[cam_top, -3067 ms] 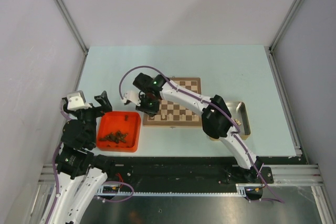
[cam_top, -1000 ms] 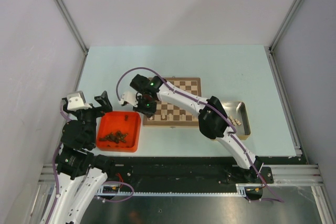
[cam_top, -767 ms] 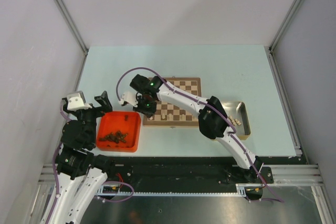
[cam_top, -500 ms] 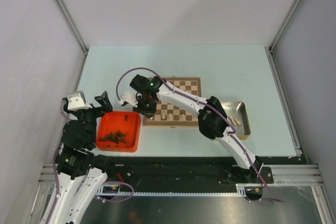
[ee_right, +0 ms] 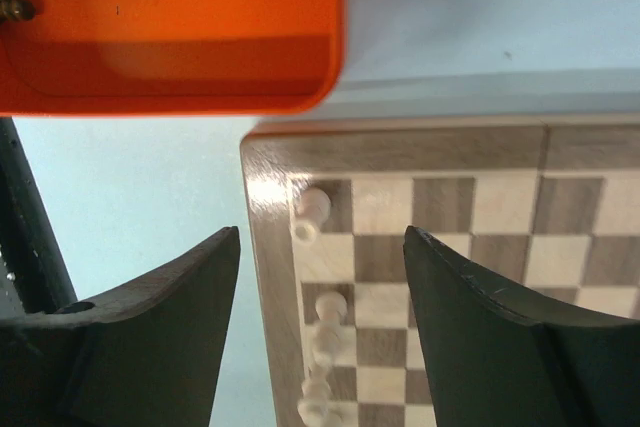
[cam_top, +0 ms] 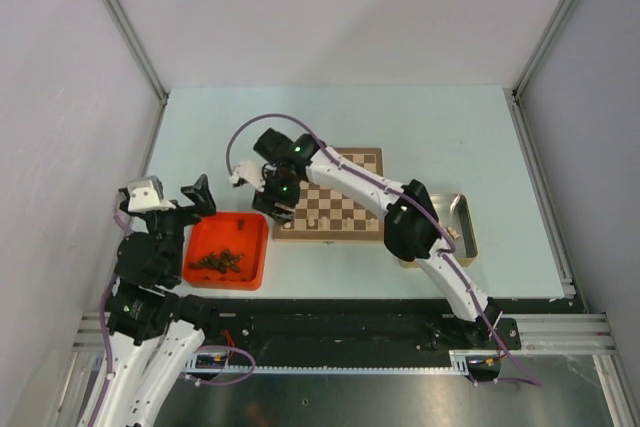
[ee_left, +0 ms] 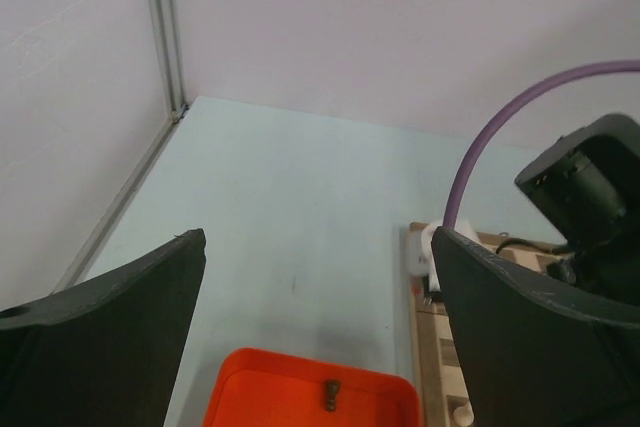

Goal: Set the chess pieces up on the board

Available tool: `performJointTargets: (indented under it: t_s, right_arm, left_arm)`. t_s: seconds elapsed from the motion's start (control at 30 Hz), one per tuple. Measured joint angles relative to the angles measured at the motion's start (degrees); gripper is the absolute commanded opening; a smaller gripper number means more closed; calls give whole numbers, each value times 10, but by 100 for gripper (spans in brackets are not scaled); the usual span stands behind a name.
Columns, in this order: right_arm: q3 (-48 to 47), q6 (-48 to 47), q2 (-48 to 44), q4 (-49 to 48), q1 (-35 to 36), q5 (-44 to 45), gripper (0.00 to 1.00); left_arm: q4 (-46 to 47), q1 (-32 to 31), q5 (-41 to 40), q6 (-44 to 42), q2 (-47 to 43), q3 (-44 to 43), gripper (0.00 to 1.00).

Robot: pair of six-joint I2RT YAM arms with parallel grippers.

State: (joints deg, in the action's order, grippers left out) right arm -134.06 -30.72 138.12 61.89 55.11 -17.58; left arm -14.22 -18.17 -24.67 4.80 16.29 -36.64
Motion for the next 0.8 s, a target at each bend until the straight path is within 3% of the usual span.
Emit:
performJointTargets:
  t_s: [0.17,0.37,0.57,0.8]
  right_arm:
    - [43,-2,-75,-2,-45,-33,75]
    - [201,-28,-284,-26,-157,-107,76]
    - [407,-48,-516,-64,-327,-190,76]
    - [585,-64,-630,-62,-513,-266,75]
  left_arm:
    - [5,0,57,27,-4,0,100]
    - [8,2,180,85,32,-9,100]
    - [11,2,307,151,113,-31,100]
    - [12,2,401,196,165,-40,100]
